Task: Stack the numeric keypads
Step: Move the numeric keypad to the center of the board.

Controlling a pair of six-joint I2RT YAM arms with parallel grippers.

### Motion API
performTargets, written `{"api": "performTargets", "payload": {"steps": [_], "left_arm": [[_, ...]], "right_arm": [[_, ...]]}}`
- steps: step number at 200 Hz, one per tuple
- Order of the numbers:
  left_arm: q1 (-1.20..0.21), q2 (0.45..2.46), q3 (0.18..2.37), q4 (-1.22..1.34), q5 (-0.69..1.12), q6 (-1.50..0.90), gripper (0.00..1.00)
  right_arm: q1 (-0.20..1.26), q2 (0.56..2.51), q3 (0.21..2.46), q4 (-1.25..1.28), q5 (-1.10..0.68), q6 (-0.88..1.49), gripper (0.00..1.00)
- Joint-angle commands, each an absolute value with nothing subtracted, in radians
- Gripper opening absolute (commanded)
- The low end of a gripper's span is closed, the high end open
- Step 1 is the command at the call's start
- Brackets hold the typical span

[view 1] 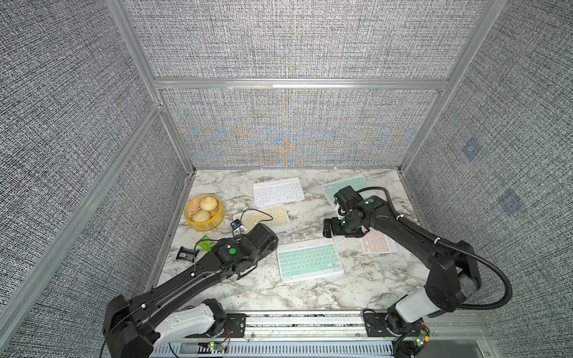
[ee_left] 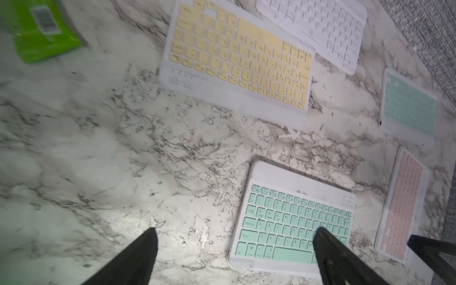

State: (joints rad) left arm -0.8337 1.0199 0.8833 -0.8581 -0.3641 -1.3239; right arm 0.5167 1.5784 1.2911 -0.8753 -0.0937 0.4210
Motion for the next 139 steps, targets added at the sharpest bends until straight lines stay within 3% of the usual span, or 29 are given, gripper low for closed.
{"api": "performTargets", "payload": {"steps": [1,37,80,139], "left_arm": [[-0.745,0.950,0.871,-0.920,-0.401,-1.217,0.99],[-0.507,0.911,0.843,-0.831,-0.257,-1.047,0.99],[-0.278,1.131,0.881,-0.696,-0.053,-0.851,0.99],[-0.151,1.433,0.963,-0.603,0.074,-0.729,0.99]], "right_arm": [[0.517,1.634,1.369,-0.835,-0.144,0.432,0.99],[0.546,1.821,1.589,-0.834,-0.176,0.455,0.99],[0.603,2.060,1.874,-0.851,-0.193,0.477,0.99],[0.651,2.308,2.131,-0.897,-0.183,0.502,0.99]]}}
